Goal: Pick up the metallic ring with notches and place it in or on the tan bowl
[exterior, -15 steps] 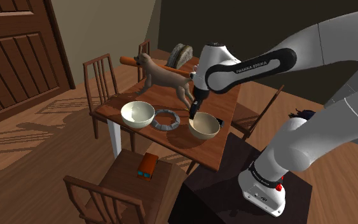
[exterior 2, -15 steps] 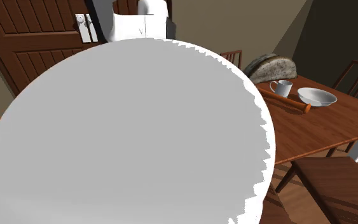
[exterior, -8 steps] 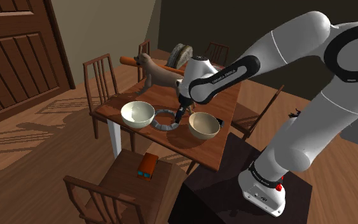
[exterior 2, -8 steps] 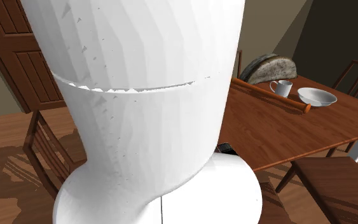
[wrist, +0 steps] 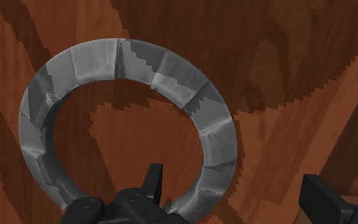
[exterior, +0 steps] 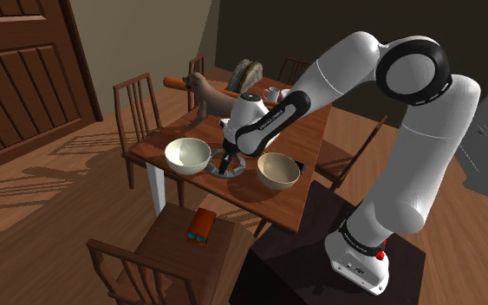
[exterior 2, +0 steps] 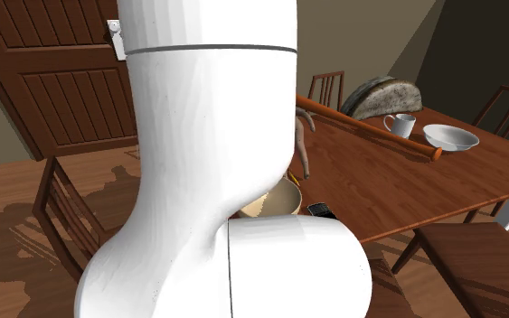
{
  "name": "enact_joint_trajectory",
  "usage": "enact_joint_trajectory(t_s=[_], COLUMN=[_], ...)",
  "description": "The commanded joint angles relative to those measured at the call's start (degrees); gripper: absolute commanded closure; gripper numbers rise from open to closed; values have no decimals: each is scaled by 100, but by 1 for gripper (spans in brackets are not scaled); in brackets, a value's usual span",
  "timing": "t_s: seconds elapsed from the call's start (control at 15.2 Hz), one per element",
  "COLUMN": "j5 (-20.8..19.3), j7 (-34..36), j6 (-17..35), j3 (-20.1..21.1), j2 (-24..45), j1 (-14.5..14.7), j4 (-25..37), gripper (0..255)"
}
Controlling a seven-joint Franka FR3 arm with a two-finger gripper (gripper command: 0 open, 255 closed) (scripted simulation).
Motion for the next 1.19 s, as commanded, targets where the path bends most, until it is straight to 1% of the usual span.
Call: enact_joint_trajectory(t_s=[0.0,0.46,0.99,1.06,1.12], j5=[-25,-83,-83,-83,-83], j7=[-44,-2,-2,-2,-2], j6=[190,569,569,569,569], j3=[2,-45,-45,-45,-45], j2=[312,861,860,860,860], j1=[4,51,51,51,51], j4=[184,353,353,353,353], gripper=[0,0,0,255,255])
